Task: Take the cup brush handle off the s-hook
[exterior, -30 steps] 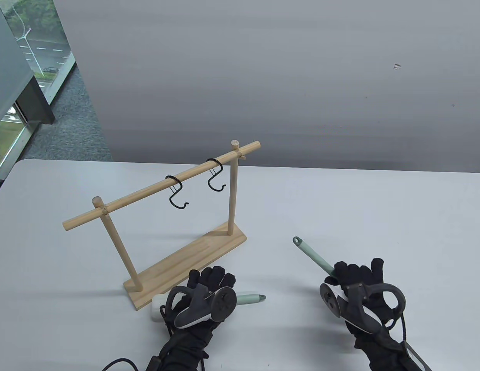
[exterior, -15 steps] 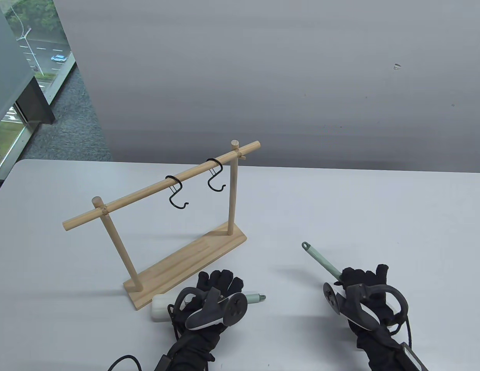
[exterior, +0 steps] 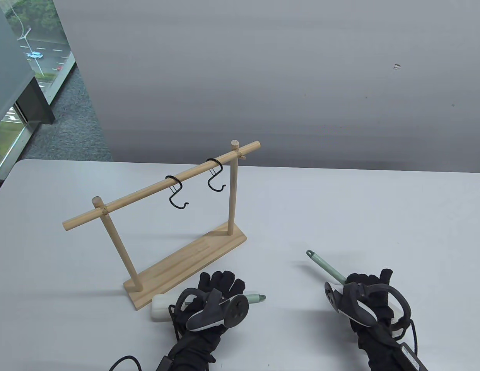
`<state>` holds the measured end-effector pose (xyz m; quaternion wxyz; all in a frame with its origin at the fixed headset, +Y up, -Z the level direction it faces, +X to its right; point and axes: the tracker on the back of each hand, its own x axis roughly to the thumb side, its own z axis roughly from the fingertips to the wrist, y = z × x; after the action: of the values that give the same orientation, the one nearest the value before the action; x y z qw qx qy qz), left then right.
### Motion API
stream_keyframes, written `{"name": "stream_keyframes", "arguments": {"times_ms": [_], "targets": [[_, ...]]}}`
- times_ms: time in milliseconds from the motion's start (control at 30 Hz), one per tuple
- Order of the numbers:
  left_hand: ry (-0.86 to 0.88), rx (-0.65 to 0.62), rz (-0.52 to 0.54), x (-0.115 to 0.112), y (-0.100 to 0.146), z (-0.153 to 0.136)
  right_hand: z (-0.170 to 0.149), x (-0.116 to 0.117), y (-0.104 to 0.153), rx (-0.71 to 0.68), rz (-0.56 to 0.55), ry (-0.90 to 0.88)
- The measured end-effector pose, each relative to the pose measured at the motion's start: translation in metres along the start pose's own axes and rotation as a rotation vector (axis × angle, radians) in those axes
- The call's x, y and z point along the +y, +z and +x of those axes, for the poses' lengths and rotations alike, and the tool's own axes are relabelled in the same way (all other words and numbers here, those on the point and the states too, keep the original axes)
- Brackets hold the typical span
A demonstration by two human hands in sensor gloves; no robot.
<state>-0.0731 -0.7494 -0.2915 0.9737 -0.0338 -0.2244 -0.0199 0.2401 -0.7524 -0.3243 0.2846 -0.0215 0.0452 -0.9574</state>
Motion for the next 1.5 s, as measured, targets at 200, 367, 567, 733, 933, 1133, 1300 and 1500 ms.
{"name": "stream_keyframes", "arguments": {"times_ms": [200, 367, 567, 733, 933, 1133, 1300, 1500], "targets": [[0.004, -0.002, 0.000, 0.000, 0.000, 0.000, 0.005, 0.004, 0.000, -0.029, 0.068, 0.023], [0.002, -0.002, -0.002, 0.001, 0.001, 0.000, 0.006, 0.007, -0.001, -0.036, 0.109, 0.034], [0.003, 0.000, -0.002, 0.002, 0.002, -0.001, 0.006, 0.006, 0.001, -0.030, 0.143, 0.031], [0.007, 0.004, 0.000, 0.002, 0.002, -0.002, 0.005, 0.007, 0.001, -0.022, 0.169, 0.028], [0.006, 0.008, -0.007, 0.002, 0.002, -0.002, 0.004, 0.007, 0.001, -0.021, 0.180, 0.027], [0.008, 0.013, -0.008, 0.003, 0.002, -0.003, 0.002, 0.007, 0.001, -0.019, 0.189, 0.021], [0.010, 0.016, -0.009, 0.003, 0.002, -0.004, -0.001, 0.008, 0.001, -0.013, 0.194, -0.001], [0.006, 0.018, -0.009, 0.003, 0.003, -0.004, -0.006, 0.006, 0.002, -0.001, 0.184, -0.035]]}}
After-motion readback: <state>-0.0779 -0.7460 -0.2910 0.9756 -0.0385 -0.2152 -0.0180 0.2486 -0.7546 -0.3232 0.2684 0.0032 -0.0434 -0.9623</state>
